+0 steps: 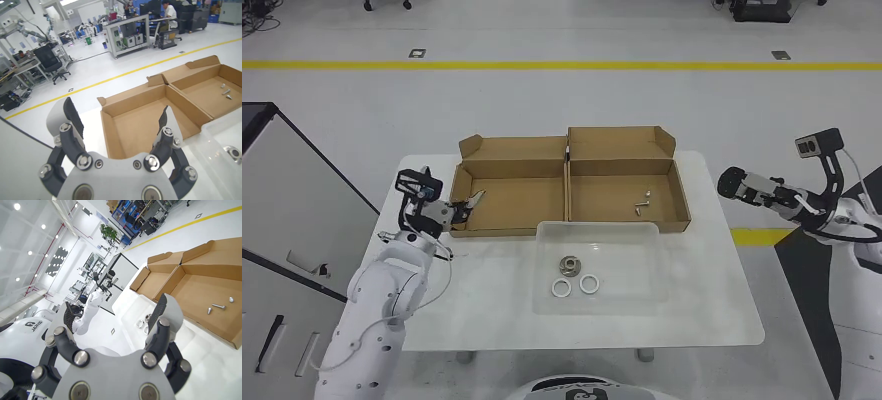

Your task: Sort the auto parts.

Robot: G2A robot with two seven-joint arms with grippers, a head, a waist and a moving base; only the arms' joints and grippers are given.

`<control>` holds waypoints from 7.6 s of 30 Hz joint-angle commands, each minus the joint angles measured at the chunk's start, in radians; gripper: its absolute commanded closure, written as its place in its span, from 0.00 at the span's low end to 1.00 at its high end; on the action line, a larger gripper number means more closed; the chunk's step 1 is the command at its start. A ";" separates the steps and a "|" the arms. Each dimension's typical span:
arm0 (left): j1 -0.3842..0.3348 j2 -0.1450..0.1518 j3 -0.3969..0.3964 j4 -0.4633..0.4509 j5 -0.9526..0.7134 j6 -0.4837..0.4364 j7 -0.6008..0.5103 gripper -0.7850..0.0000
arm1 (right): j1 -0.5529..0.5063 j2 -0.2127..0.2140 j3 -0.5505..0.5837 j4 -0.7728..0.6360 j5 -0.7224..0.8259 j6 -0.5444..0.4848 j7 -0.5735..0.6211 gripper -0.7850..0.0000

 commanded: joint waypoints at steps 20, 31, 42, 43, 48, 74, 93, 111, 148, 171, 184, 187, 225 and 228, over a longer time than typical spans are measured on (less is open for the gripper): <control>-0.389 -0.036 0.463 -0.128 -0.079 -0.148 -0.969 0.00 | 0.000 0.000 0.000 0.000 0.000 0.000 0.000 0.00; -0.575 -0.079 0.674 -0.028 -0.262 -0.181 -1.111 0.00 | 0.000 0.000 0.000 0.000 0.000 0.000 0.000 0.00; -0.641 -0.096 0.724 0.027 -0.363 -0.191 -1.116 0.00 | 0.000 0.000 0.000 0.000 0.000 0.000 0.000 0.00; -0.641 -0.096 0.724 0.027 -0.363 -0.191 -1.116 0.00 | 0.000 0.000 0.000 0.000 0.000 0.000 0.000 0.00; -0.641 -0.096 0.724 0.027 -0.363 -0.191 -1.116 0.00 | 0.000 0.000 0.000 0.000 0.000 0.000 0.000 0.00; -1.019 -0.151 1.096 0.325 -0.628 -0.232 -1.135 0.01 | 0.000 0.000 0.000 0.000 0.000 0.000 0.000 0.00; -1.146 -0.169 1.300 0.415 -0.719 -0.244 -1.122 0.20 | 0.000 0.000 0.000 0.000 0.000 0.000 0.000 0.00; -1.116 -0.255 1.361 0.561 -0.683 -0.280 -1.087 0.52 | 0.000 0.000 0.000 0.000 0.000 0.000 0.000 0.00; -1.079 -0.303 1.361 0.667 -0.644 -0.292 -1.075 0.59 | 0.000 0.000 0.000 0.000 0.000 0.000 0.000 0.00; -1.055 -0.325 1.361 0.714 -0.620 -0.313 -1.054 0.69 | 0.000 0.000 0.000 0.000 0.000 0.000 0.000 0.00; -1.069 -0.345 1.361 0.742 -0.644 -0.321 -1.046 1.00 | 0.000 0.000 0.000 0.000 0.000 0.000 0.000 0.00; -1.099 -0.337 1.361 0.729 -0.691 -0.311 -1.056 1.00 | 0.000 0.000 0.000 0.000 0.000 0.000 0.000 0.00; -1.214 -0.118 1.172 0.293 -0.934 -0.112 -1.088 1.00 | 0.000 0.000 0.000 0.000 0.000 0.000 0.000 0.00; -1.169 -0.077 1.072 0.278 -0.999 -0.143 -1.046 1.00 | 0.000 0.000 0.000 0.000 0.000 0.000 0.000 0.00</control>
